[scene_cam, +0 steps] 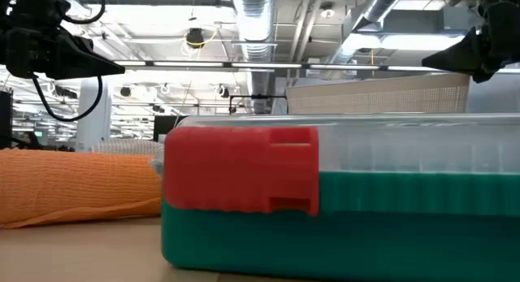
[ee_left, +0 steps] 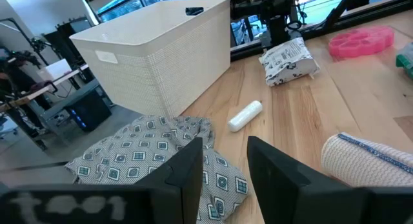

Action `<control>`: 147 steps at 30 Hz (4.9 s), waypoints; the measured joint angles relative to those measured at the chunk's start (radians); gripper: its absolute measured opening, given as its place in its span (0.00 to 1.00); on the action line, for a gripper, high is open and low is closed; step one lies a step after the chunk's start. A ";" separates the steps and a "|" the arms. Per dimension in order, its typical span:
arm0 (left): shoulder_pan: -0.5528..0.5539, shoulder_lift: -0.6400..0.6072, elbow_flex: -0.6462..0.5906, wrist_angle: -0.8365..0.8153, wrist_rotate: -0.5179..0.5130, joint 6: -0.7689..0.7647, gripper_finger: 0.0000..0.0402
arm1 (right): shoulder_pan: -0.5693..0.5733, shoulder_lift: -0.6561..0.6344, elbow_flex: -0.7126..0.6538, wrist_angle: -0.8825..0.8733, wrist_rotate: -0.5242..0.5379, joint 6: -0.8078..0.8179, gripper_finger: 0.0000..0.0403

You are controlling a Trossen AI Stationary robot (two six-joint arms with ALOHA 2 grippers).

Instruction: Pick & place medical supplies in basket/bin

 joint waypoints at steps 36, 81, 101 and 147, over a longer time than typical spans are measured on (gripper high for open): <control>0.000 0.000 0.000 0.000 0.000 0.000 0.28 | 0.000 0.000 0.000 0.000 0.000 0.000 0.00; 0.000 0.000 0.000 0.000 0.000 0.000 0.28 | 0.000 0.000 0.000 0.000 0.000 0.000 0.00; 0.000 0.000 0.000 0.003 0.002 0.005 0.28 | 0.000 0.000 0.000 0.000 0.000 0.000 0.00; 0.000 0.175 -0.002 0.427 0.234 -0.573 0.28 | 0.000 0.000 0.000 0.000 0.000 0.000 0.00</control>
